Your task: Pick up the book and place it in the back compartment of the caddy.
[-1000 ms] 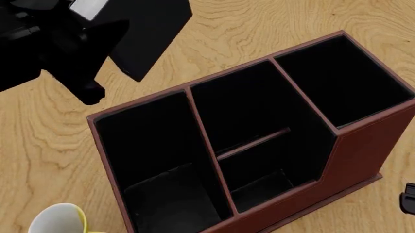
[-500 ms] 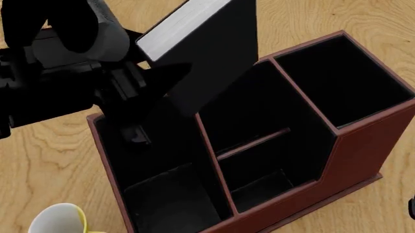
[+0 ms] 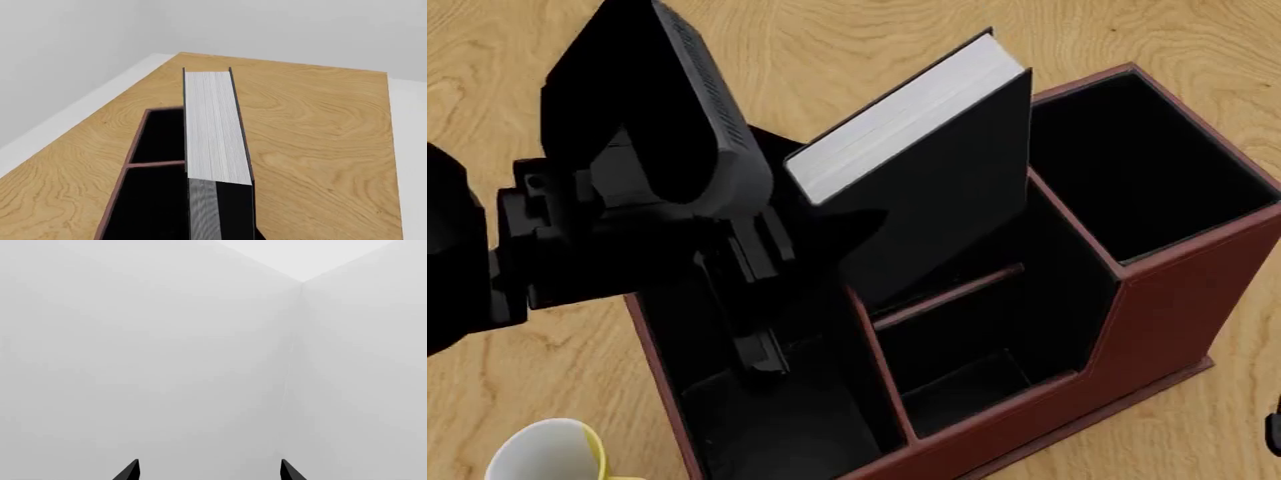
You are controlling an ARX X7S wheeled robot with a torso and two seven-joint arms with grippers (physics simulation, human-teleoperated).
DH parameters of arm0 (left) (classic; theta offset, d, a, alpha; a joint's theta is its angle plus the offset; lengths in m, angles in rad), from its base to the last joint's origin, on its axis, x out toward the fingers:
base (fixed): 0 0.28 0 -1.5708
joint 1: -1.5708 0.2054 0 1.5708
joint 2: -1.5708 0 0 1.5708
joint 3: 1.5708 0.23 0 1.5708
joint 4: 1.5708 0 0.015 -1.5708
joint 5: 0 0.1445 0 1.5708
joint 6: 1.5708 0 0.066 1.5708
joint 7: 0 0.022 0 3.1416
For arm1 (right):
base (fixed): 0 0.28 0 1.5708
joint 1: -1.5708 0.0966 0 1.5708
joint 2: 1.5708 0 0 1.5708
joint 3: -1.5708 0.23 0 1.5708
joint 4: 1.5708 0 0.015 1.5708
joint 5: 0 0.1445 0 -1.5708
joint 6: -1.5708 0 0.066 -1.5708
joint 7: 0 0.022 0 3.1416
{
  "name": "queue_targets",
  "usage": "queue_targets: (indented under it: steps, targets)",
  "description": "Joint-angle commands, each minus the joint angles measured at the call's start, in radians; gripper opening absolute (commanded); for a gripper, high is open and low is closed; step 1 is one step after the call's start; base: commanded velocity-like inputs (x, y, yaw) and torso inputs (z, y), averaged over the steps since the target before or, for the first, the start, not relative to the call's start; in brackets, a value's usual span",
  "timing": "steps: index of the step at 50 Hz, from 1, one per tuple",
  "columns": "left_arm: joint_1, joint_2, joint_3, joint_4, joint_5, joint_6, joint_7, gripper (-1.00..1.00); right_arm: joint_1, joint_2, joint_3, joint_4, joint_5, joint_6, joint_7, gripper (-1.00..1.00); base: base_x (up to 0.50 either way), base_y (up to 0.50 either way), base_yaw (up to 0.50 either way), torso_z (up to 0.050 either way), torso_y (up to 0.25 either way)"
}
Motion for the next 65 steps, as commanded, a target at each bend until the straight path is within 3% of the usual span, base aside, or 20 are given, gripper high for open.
queue_targets:
  steps: [1, 65]
  targets:
    - [0.026, 0.009, 0.017, -0.014, 0.028, 0.053, 0.024, -1.0, 0.003, 0.002, -0.023, 0.004, -0.011, -0.009, 0.004, 1.0, 0.0, 0.0, 0.0, 0.0, 0.0]
    - [0.122, 0.073, 0.195, -0.175, 0.184, 0.258, 0.142, -1.0, 0.027, -0.039, -0.06, 0.015, -0.035, -0.001, -0.024, 1.0, 0.0, 0.0, 0.0, 0.0, 0.001]
